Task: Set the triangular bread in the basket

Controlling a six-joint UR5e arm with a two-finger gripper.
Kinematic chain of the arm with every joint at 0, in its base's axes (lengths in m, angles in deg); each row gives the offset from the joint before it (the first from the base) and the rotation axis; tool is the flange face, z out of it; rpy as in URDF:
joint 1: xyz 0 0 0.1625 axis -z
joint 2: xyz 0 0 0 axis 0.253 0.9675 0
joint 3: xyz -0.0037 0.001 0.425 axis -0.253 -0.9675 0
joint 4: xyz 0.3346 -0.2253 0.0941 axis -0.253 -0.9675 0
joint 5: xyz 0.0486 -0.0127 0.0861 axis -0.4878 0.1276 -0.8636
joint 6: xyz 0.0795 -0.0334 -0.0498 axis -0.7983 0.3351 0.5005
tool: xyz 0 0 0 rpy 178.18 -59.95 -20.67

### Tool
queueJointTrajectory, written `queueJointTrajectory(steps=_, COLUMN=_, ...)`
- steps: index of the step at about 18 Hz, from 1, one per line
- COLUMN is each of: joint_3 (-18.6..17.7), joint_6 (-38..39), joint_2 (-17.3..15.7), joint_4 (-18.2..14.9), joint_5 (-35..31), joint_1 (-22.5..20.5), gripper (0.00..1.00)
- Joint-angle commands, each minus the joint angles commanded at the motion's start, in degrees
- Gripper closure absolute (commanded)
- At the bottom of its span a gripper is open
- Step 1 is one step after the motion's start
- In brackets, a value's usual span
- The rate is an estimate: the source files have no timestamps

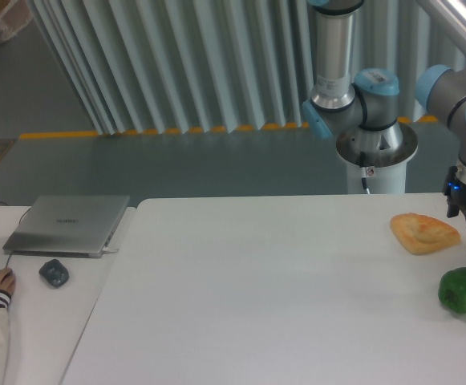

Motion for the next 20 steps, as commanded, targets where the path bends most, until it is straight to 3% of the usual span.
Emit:
queueJointTrajectory(steps=6, joint_3=-3.5, joint_6=0.4, joint_2=-2.8, joint_4=-0.4, joint_5=-0.2, joint_1=4.4, gripper=0.0)
queueJointTrajectory(steps=10, joint_3=-4.4, joint_6=0.0, joint_2=-2.6, joint_4=-0.4, joint_5=-6.6, joint_1=8.7, gripper=0.0)
queueJointTrajectory(steps=20, joint_3=-6.9, joint_6=-7.6, joint_2=-2.6, joint_4=-0.6, joint_5=-17.4, joint_1=8.9, gripper=0.0)
